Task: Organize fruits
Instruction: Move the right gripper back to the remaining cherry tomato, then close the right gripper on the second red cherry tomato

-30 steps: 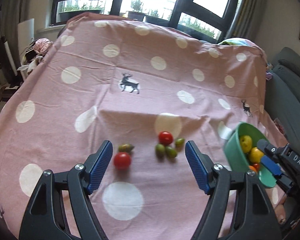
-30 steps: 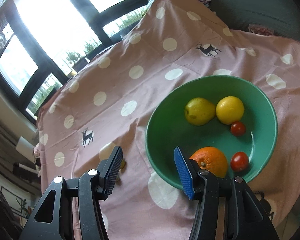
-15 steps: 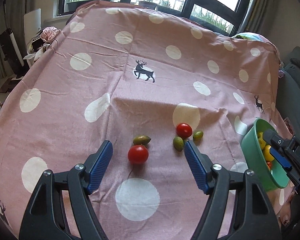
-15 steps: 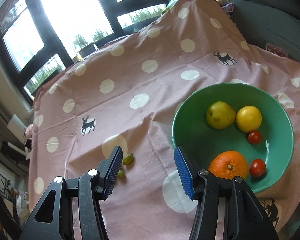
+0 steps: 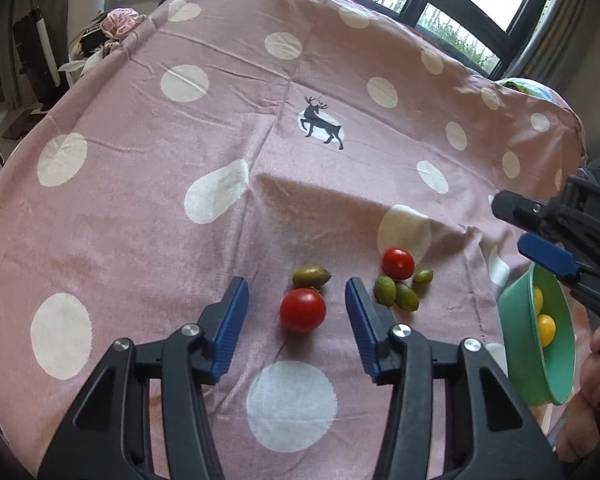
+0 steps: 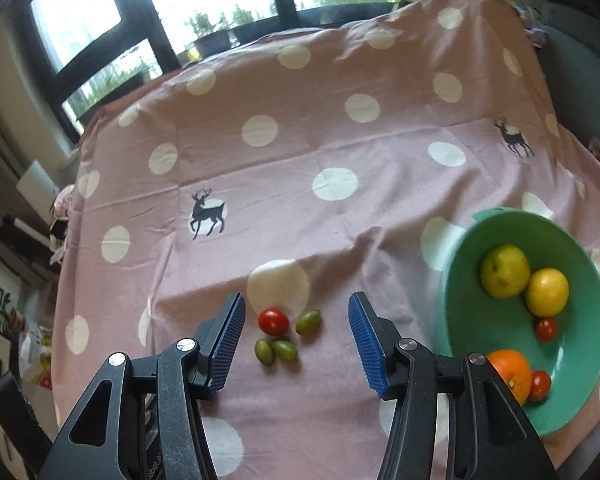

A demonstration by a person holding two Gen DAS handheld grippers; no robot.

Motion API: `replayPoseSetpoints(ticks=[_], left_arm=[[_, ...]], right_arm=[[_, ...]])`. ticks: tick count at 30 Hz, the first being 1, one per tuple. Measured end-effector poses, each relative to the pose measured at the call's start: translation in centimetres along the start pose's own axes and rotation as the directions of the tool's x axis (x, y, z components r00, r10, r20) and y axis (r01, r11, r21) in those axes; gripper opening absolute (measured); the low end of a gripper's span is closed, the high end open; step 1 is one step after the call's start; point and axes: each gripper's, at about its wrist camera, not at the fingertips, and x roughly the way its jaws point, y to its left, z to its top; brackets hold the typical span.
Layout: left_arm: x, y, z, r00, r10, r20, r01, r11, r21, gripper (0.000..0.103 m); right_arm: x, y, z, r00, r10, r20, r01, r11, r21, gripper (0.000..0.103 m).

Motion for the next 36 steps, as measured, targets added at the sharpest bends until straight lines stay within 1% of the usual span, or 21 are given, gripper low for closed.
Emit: replayPoseSetpoints(ticks=[3,4,6,9,12,16,20,22,23,25,27,31,36], left_arm=[[0.1,0.7,0.1,1.000,0.012,-0.004,-0.013,1.000,-0.018,0.049],[0.2,0.9,0.2,1.000,0.017,-0.009,-0.017,1.000,-0.019,0.049],[0.3,1.0,0.2,1.000,0.020,-0.015,-0.020,1.000,-0.021,0.048],[0.5,1.1,0.0,0.999,0.028,-0.028,-0.028,0.999,-0.018,0.046],[0.8,0.8,-0.1,0.999,0.034,-0.039,-0.034,0.999,0.001,0.044],[1.3,0.6,-0.3,0.998,0.027,-0.058,-0.027,1.000,0.010,0.044],[2.2,0.3,-0.2,0.996,-0.023,-0.085,0.023,1.000,-0.001,0.044],[2.8,0.1,-0.1,0.995,-0.018,-0.097,0.017,1.000,-0.016,0.043],[3.0,-0.2,-0.2,0.995,-0.018,-0.100,0.017,1.000,-0.009,0.043],[3.7,-0.6,-0.4,0.992,0.002,-0.124,0.000,1.000,0.023,0.042],[4.2,-0.6,-0.6,0.990,0.025,-0.142,-0.021,0.999,0.030,0.040],[4.9,0.0,-0.6,0.986,-0.001,-0.168,0.001,1.000,0.002,0.036],[4.9,-0.2,-0.7,0.987,0.016,-0.161,-0.012,1.000,0.021,0.033]], right_arm=[[2.1,1.3,0.3,0.998,0.062,-0.013,-0.062,0.998,-0.031,0.054],[2.7,1.7,0.2,0.998,0.069,-0.013,-0.069,0.996,-0.058,0.054],[3.5,2.1,0.1,0.996,0.081,-0.022,-0.082,0.994,-0.076,0.054],[4.7,1.7,-0.2,0.993,0.115,-0.038,-0.117,0.991,-0.062,0.054],[5.9,1.5,-0.4,0.989,0.132,-0.074,-0.136,0.990,-0.048,0.050],[7.0,1.6,-1.1,0.987,0.117,-0.113,-0.123,0.991,-0.049,0.046],[8.0,1.0,-1.4,0.986,0.100,-0.136,-0.106,0.994,-0.039,0.045],[8.8,0.7,-1.6,0.982,0.100,-0.159,-0.105,0.994,-0.026,0.044],[9.1,0.6,-1.7,0.981,0.096,-0.169,-0.101,0.995,-0.024,0.041],[9.6,0.4,-1.9,0.980,0.081,-0.181,-0.087,0.996,-0.025,0.040],[9.8,0.4,-2.0,0.980,0.076,-0.184,-0.083,0.996,-0.031,0.040],[10.2,0.4,-2.2,0.979,0.068,-0.191,-0.076,0.997,-0.035,0.039],[10.7,0.3,-2.4,0.976,0.065,-0.210,-0.073,0.997,-0.032,0.039]])
